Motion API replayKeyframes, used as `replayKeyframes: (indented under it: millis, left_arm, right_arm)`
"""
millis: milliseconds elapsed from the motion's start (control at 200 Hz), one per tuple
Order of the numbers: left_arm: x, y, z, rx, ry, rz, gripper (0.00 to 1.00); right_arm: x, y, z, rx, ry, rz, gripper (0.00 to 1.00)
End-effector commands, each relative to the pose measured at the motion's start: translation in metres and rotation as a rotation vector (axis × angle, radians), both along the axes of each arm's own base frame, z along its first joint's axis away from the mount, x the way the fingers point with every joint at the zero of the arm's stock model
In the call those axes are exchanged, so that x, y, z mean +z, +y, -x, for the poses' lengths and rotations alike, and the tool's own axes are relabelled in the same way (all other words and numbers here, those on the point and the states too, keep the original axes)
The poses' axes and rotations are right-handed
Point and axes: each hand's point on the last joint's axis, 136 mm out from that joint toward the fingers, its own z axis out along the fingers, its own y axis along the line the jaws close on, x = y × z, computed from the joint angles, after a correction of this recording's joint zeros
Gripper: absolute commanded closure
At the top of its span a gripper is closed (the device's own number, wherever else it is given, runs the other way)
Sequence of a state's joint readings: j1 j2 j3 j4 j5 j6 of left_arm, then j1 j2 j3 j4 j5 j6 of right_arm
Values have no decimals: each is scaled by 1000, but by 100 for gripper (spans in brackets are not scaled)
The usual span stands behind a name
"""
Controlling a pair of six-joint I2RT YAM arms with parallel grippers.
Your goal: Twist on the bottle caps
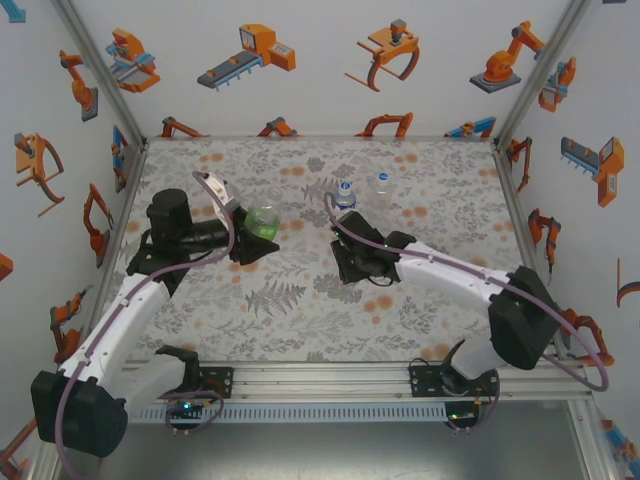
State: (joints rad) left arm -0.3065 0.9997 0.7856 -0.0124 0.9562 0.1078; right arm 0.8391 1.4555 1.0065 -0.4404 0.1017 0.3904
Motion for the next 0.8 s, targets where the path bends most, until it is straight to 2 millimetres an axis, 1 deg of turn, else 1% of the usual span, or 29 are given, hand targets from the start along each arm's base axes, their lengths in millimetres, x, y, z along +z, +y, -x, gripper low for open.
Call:
replayKeyframes:
  millis: [0, 145, 185, 245, 345, 431, 511, 606, 671, 796]
  left_arm:
    - [5, -1, 1, 5, -60, -52, 100]
    - [-5, -6, 8, -25, -86, -106, 100]
    - [-8, -8, 12, -41, -99, -122, 100]
    - [-12, -11, 19, -69, -122, -146, 100]
    - [-21, -17, 30, -116, -158, -204, 100]
    - [-31, -21, 40, -156, -178, -263, 100]
    - [-39, -24, 47, -195, -190, -308, 100]
    - [-48, -29, 63, -278, -224, -361, 100]
    - [-54, -31, 74, -327, -243, -389, 100]
    - [-62, -34, 87, -392, -263, -422, 100]
  right_arm:
    - [25, 10, 7, 130, -77, -77, 80]
    - [65, 22, 22, 277, -177, -207, 84]
    - [79, 24, 27, 329, -226, -244, 85]
    - [102, 28, 40, 432, -308, -305, 86]
    - [140, 29, 61, 582, -452, -374, 87]
    - [167, 28, 78, 691, -547, -407, 87]
    - [184, 28, 97, 819, -611, -422, 87]
    - [202, 28, 109, 893, -662, -451, 87]
    - [211, 29, 123, 982, -683, -468, 87]
    - [228, 30, 140, 1087, -728, -507, 88]
